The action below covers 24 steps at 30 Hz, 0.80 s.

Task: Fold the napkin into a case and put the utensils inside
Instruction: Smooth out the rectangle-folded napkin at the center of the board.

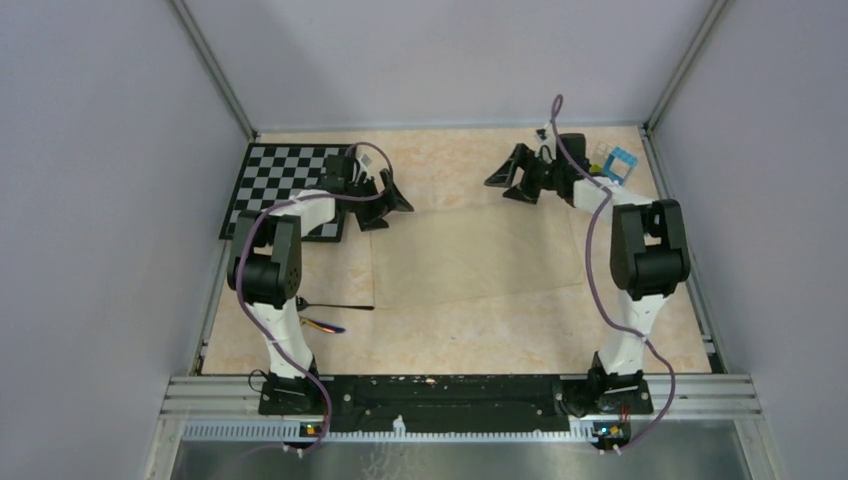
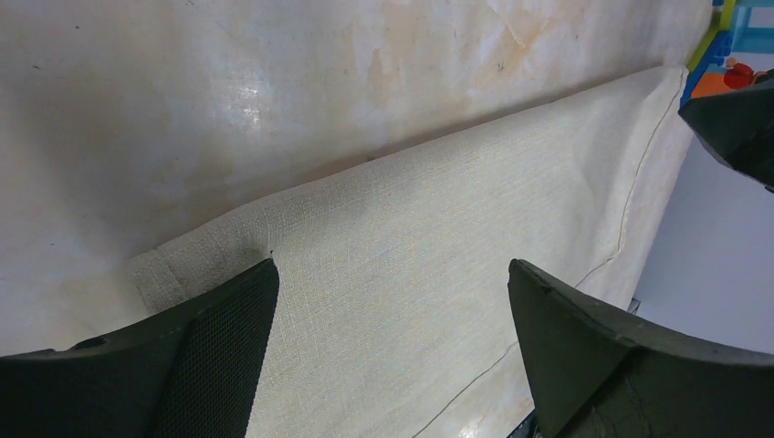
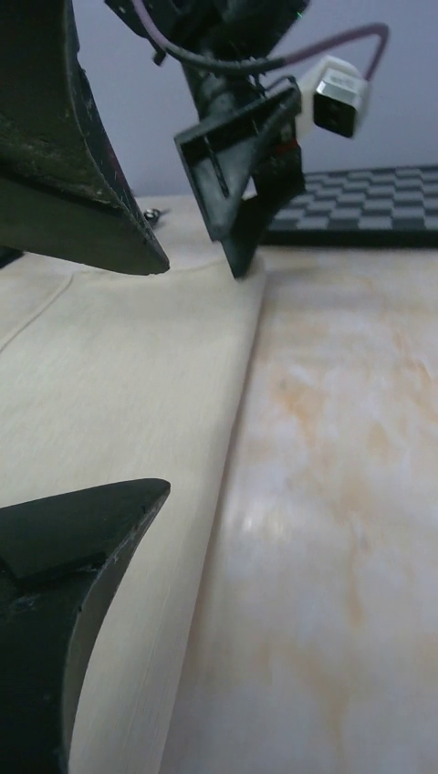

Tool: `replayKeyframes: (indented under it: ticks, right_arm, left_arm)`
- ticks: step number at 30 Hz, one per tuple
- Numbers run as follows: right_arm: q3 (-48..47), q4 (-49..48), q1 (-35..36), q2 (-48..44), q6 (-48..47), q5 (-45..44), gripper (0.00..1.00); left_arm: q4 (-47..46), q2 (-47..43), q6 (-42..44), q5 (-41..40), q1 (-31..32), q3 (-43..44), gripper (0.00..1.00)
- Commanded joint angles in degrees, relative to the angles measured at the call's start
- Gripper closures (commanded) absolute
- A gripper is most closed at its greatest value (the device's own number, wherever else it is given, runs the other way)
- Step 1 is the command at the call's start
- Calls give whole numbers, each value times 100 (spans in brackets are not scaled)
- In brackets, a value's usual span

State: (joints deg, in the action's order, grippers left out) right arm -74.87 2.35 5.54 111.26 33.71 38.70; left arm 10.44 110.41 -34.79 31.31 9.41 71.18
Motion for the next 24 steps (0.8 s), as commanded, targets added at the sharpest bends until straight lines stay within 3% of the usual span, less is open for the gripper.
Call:
replayKeyframes:
  ticks: [1,6,11,20,24]
  right_arm:
    - [2,-1184,457,372,798,429,19]
    - [5,-2091,499,1009,1436,731,20]
    - [90,-1985,233,1201,1095,800,20]
    - [330,-2005,-998,1492,333,1455,20]
    - [-65,-1316,-1239,1522,-297,1389,20]
  left_arm:
    - [-141,72,57,-66,-101,147,1]
    - [-117,297,51,-281,-299,-30,1]
    - [-102,366,25,-447,-453,-268,1]
    - [-49,398,91,-598,-510,-386,1]
    - [23,373,145,-588,-510,-306,1]
